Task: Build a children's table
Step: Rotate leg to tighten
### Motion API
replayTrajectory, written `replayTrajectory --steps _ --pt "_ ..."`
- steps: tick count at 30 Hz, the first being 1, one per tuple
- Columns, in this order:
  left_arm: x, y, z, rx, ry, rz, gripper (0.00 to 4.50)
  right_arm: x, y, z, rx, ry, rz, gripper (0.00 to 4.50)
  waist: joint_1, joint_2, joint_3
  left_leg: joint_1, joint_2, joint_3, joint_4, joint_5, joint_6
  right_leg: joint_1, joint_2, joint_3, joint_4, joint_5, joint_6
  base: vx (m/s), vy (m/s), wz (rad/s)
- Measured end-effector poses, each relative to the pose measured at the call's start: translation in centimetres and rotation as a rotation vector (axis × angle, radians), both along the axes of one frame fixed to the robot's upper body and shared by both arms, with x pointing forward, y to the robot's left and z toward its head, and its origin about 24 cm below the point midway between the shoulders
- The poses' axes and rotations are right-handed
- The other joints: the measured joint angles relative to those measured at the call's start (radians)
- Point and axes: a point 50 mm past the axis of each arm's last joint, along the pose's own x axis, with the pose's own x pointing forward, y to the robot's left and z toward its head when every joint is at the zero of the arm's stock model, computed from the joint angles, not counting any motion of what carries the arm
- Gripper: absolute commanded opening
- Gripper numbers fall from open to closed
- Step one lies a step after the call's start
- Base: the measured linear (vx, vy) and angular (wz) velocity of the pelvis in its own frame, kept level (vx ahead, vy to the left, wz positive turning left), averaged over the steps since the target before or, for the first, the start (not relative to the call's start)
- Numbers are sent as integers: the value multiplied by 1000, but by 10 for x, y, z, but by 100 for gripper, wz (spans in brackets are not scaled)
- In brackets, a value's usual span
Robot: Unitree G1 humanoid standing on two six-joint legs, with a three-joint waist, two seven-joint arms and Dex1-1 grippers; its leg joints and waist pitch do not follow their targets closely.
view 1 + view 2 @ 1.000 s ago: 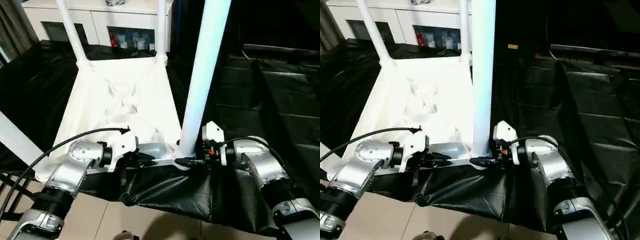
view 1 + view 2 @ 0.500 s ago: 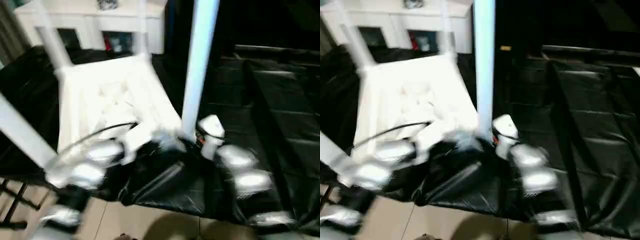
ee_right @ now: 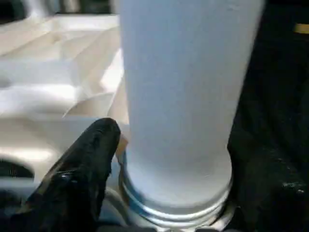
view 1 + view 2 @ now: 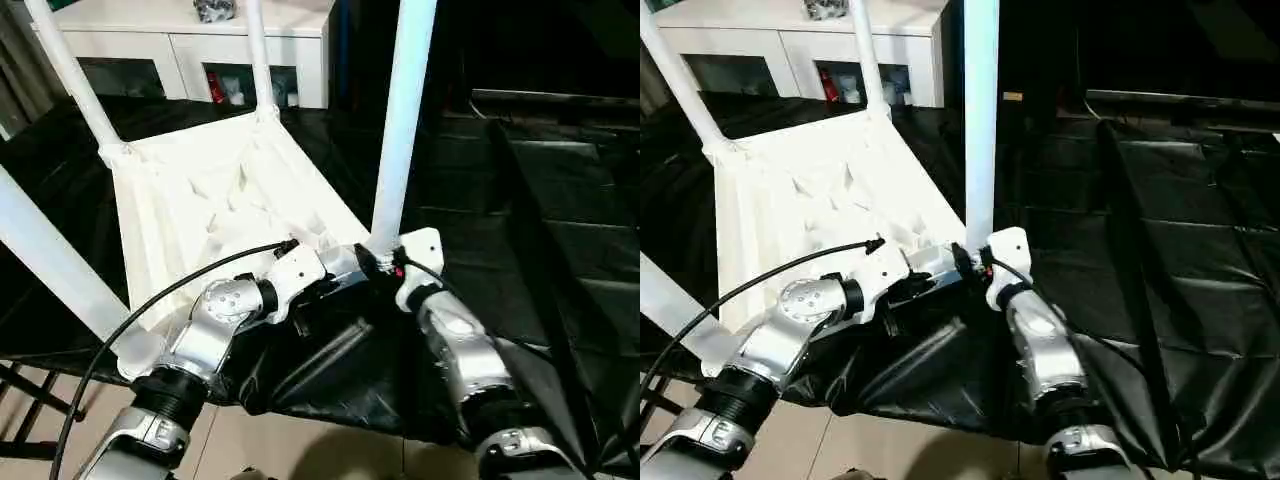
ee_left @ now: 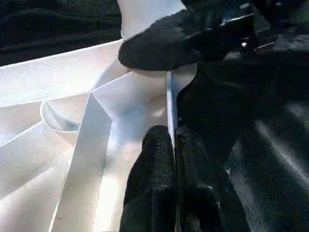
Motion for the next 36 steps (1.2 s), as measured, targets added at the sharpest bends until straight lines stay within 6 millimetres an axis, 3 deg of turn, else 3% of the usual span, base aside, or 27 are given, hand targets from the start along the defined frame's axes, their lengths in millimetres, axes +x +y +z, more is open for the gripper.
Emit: replayTrajectory --steps 7,15,21,28,36 --pt "-8 19 2 5 34 -109 0 1 -12 11 -99 -5 267 390 3 -3 2 -4 1 0 1 0 0 -3 0 -1 0 0 0 0 0 0" --pt "-17 41 4 11 103 -218 0 -13 -23 13 -158 94 639 390 11 -11 3 -4 2 1 1 0 1 -3 0 -2 1 0 0 0 0 0" --pt "-19 48 5 15 129 -254 0 -14 -22 17 -168 125 743 358 20 -12 3 -4 2 1 2 0 1 -3 0 -2 1 0 0 0 0 0" --pt "-20 49 5 15 142 -275 0 -16 -23 17 -154 140 785 279 27 -12 2 -4 3 1 2 0 1 -3 0 -2 1 0 0 0 0 0" --pt "-21 50 6 18 146 -282 0 -17 -23 17 -153 143 794 270 27 -12 2 -4 3 1 2 0 1 -3 0 -2 1 0 0 0 0 0"
